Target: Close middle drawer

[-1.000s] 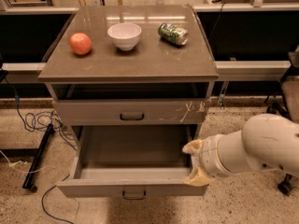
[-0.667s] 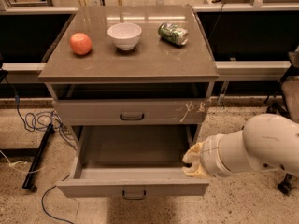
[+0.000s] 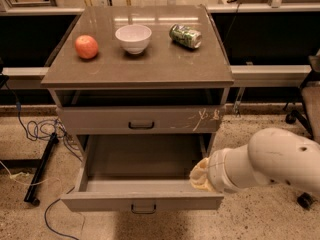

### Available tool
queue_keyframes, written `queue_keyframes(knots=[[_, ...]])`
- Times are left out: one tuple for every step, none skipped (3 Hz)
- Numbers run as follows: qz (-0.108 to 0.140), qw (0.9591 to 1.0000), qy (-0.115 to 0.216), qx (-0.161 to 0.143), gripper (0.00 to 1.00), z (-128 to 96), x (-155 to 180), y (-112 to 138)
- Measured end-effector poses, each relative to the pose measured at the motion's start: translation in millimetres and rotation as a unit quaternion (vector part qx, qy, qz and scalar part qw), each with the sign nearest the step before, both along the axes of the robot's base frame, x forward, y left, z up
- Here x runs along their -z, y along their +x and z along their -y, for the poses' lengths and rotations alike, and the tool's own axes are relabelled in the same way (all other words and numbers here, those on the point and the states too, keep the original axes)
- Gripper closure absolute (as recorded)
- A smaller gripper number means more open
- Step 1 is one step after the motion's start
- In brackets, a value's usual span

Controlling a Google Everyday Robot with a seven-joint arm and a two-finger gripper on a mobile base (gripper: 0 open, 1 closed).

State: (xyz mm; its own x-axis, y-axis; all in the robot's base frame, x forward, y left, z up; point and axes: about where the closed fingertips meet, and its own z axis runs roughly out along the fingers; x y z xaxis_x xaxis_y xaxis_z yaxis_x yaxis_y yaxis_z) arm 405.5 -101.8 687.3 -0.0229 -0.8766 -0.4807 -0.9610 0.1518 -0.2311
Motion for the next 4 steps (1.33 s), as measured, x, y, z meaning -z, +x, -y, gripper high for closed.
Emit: queue_keyframes(knots=[[-0.027, 0.9994, 0.0, -0.019, 1.0, -29.5, 43.4, -4.0], [-0.051, 0.9984, -0.005, -0.023, 1.0, -49.4, 83.8, -2.9], [-0.068, 0.9974, -0.008, -0.022, 1.0, -72.3, 115.6, -4.3], [-0.068, 0.9974, -0.008, -0.022, 1.0, -72.3, 115.7, -4.3]])
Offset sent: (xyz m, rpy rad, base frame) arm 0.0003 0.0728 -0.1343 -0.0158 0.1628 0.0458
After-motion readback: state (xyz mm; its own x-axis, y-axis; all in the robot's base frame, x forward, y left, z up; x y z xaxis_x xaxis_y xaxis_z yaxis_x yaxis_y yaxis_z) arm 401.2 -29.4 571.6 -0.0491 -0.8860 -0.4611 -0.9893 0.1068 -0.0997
